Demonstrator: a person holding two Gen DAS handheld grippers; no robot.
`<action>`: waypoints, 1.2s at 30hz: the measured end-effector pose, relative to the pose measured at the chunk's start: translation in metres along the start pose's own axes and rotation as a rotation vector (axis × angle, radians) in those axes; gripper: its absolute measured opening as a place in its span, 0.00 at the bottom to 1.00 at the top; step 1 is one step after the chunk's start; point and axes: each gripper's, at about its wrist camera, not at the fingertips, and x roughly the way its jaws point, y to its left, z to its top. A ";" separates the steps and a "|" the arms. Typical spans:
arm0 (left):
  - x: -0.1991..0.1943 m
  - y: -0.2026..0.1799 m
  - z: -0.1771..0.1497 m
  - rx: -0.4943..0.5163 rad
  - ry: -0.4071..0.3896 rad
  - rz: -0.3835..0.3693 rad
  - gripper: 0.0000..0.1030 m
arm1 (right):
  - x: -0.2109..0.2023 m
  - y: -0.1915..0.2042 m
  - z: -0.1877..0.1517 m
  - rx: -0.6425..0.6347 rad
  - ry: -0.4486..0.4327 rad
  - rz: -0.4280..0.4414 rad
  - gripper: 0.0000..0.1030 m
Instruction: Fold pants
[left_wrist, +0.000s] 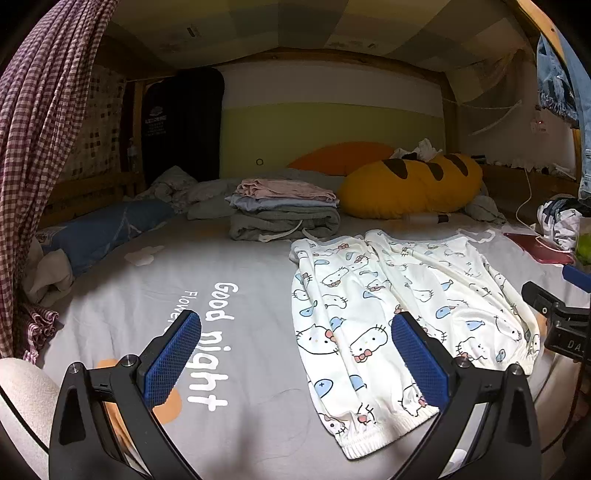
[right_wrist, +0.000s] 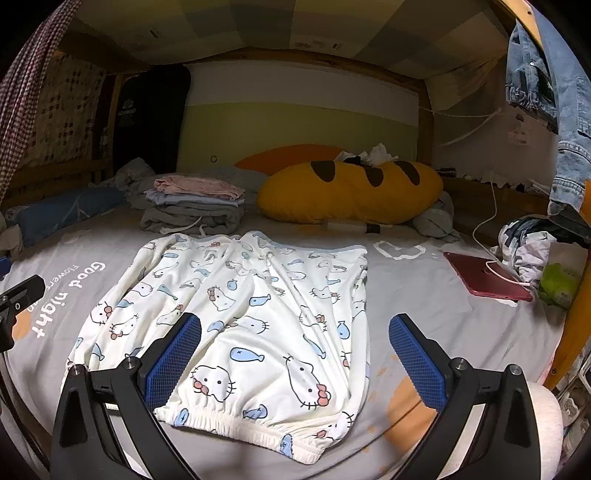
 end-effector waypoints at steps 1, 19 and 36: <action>-0.001 0.000 0.000 0.001 -0.005 -0.002 0.99 | 0.001 -0.001 0.000 0.005 0.004 -0.001 0.99; -0.003 -0.002 0.002 -0.004 -0.016 0.000 0.99 | -0.003 -0.002 0.000 0.030 -0.006 -0.011 0.99; -0.009 0.006 0.075 0.059 -0.113 -0.004 0.99 | -0.010 -0.076 0.104 0.052 -0.120 0.094 0.87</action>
